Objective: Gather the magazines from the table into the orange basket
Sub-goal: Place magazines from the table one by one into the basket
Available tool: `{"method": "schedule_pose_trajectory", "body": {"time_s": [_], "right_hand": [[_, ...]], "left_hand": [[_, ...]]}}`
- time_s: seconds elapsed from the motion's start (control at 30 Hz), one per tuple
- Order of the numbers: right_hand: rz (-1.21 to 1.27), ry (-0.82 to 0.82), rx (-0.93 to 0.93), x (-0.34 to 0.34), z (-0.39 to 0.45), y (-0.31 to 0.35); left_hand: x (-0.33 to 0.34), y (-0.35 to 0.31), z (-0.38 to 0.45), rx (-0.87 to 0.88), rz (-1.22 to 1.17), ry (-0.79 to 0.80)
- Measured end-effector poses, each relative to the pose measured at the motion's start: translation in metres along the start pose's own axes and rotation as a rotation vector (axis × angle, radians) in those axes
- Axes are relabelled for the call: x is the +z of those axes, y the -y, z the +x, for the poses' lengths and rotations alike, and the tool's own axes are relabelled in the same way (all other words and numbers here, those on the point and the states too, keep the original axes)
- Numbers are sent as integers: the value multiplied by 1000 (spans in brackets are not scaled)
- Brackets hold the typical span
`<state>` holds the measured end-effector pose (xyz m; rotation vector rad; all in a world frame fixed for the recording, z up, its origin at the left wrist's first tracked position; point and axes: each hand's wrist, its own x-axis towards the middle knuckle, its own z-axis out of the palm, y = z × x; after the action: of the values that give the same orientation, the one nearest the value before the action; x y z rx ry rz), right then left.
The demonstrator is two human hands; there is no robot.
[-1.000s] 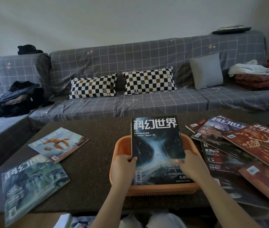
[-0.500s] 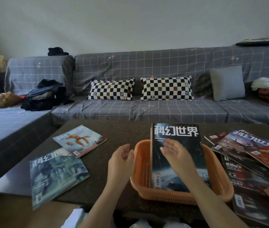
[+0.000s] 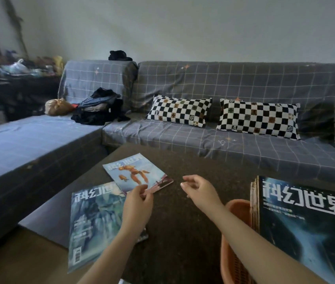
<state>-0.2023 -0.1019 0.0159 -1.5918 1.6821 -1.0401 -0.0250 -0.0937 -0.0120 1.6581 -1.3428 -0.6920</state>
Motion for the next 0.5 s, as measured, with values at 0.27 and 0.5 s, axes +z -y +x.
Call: {"method": "schedule_pose_trajectory", "body": {"time_s": [0.27,0.5], "right_hand": [[-245,156,133,68,92,-20],[-508,276,143,99,133,-31]], "left_hand": [[9,47,70,-219,210,-88],[20,69,85,-208,271,-201]]}}
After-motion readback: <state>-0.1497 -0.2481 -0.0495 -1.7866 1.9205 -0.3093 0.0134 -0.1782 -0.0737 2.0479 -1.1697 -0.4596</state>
